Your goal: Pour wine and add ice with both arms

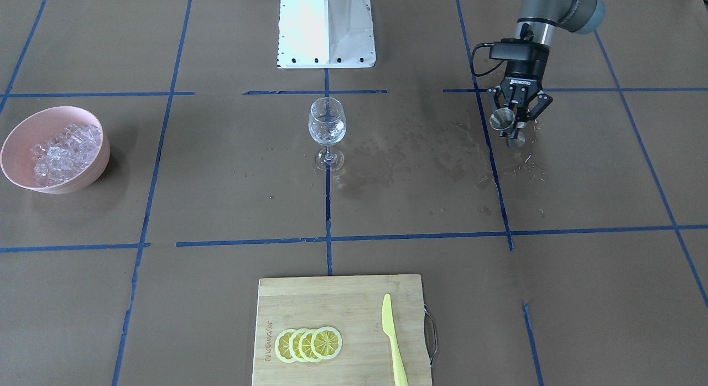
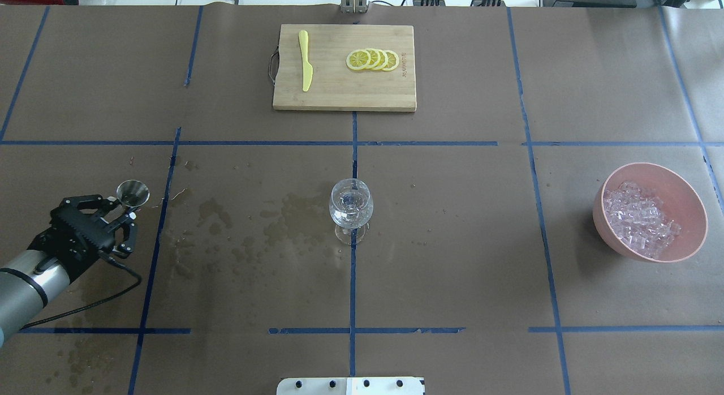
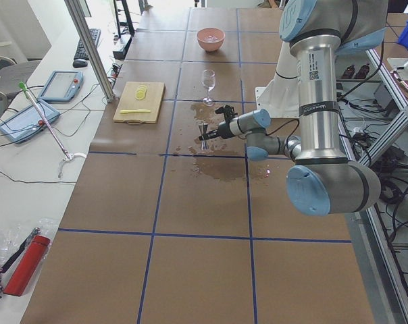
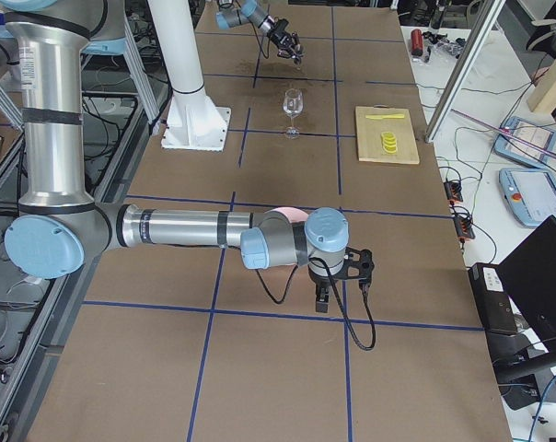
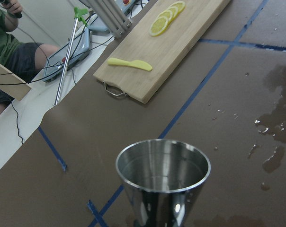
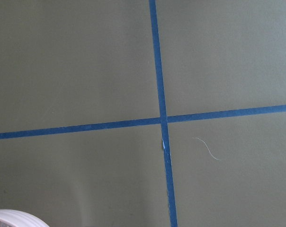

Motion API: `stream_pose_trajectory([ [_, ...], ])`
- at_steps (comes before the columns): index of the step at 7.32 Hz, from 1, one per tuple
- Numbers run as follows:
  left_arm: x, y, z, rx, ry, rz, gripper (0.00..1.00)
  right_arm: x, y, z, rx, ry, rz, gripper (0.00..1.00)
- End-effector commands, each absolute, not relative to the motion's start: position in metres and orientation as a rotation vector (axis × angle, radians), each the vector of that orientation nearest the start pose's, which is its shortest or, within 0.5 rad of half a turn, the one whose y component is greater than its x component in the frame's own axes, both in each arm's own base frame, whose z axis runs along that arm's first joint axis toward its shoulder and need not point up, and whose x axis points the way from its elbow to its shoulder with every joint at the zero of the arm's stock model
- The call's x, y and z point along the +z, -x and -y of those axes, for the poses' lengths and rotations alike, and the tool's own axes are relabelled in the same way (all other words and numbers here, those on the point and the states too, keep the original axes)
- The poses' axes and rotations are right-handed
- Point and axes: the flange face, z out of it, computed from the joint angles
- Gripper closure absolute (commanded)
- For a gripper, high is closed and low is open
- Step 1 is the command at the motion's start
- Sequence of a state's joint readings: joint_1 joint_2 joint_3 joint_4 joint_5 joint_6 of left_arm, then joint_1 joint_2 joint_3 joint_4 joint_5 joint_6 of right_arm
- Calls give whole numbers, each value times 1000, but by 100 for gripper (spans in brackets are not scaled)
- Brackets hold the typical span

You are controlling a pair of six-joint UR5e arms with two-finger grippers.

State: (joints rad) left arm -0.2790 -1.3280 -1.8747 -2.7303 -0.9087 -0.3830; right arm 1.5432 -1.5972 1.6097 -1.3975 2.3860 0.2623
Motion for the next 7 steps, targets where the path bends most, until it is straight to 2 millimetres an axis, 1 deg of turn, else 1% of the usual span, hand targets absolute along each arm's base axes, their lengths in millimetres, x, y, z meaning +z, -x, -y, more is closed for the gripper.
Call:
stream_pose_trajectory([
  [1, 554, -299, 288, 250, -1254, -586, 100, 631, -47, 493, 145, -56, 830, 0],
  [2, 560, -294, 285, 189, -1235, -632, 100, 631, -47, 493, 145, -58, 830, 0],
  [3, 570, -300, 278, 110, -1175, -698, 100, 631, -47, 493, 144, -57, 829, 0],
  [4, 571, -304, 272, 70, -1186, -698, 100, 631, -47, 493, 144, -57, 829, 0],
  [5, 570, -313, 261, -8, -1149, -770, 100, 631, -47, 493, 145, -56, 830, 0],
  [6, 571, -320, 253, -36, -1118, -812, 100, 631, -47, 493, 144, -57, 829, 0],
  [7, 569, -322, 249, -51, -1128, -813, 100, 631, -47, 493, 145, -58, 830, 0],
])
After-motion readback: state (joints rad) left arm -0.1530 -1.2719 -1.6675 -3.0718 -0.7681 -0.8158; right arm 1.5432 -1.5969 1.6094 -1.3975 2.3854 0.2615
